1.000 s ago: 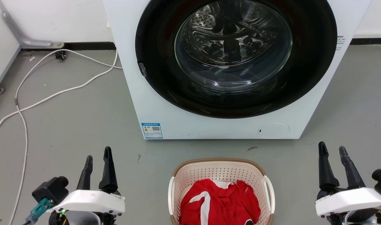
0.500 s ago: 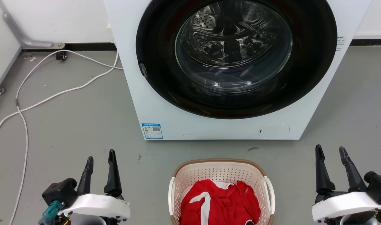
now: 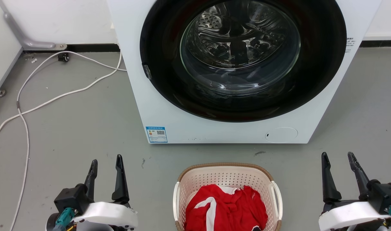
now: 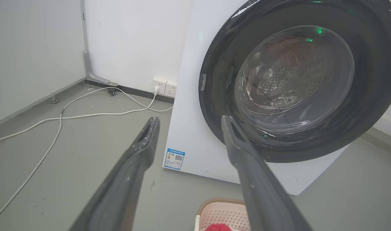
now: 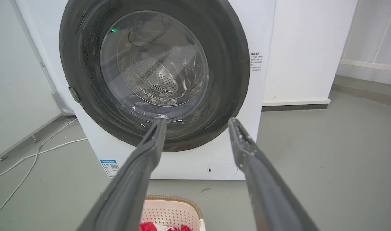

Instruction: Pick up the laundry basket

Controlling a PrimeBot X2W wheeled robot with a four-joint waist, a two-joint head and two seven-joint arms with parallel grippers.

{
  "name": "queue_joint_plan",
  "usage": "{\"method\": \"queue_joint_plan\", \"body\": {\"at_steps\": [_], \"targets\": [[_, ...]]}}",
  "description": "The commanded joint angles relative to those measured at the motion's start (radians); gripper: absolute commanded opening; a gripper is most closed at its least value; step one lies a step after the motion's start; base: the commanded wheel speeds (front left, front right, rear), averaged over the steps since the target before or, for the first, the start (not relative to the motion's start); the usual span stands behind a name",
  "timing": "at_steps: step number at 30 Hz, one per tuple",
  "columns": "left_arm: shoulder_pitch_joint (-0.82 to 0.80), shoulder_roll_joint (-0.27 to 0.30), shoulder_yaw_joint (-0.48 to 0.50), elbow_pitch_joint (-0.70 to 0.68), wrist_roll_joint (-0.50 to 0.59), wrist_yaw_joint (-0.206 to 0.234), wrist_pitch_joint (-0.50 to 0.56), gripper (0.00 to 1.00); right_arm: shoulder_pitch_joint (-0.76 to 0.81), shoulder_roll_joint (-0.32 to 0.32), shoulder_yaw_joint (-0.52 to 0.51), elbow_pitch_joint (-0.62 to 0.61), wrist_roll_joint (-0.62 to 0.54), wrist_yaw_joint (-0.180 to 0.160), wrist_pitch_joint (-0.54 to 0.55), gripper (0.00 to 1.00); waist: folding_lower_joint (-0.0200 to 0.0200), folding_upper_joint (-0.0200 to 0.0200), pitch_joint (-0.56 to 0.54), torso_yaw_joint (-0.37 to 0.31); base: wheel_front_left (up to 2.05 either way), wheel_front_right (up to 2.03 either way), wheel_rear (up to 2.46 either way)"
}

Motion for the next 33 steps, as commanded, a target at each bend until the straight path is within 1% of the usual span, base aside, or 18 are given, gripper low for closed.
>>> {"method": "queue_joint_plan", "body": {"at_steps": [1,24,28,33], "targets": [[0.008,0.003,-0.003,-0.007,0.028,0.004,-0.01,1.0,0.01,-0.004,-0.003,-0.008,-0.028,0.0,-0.009,1.0,0.0,0.0,0.0,0.001,0.0,0.0,0.0],[0.025,0.004,-0.021,-0.001,0.193,0.025,-0.055,1.0,0.026,-0.005,-0.003,-0.025,-0.192,0.0,-0.054,1.0,0.0,0.0,0.004,0.004,0.0,0.0,0.0],[0.03,0.004,-0.022,-0.003,0.215,0.029,-0.061,1.0,0.03,-0.005,-0.005,-0.028,-0.21,0.0,-0.06,1.0,0.0,0.0,0.003,0.004,0.0,0.0,0.0],[0.029,0.004,-0.019,0.003,0.212,0.029,-0.061,1.0,0.03,-0.005,-0.007,-0.027,-0.195,0.0,-0.06,1.0,0.0,0.0,0.004,0.004,0.0,0.0,0.0]]}}
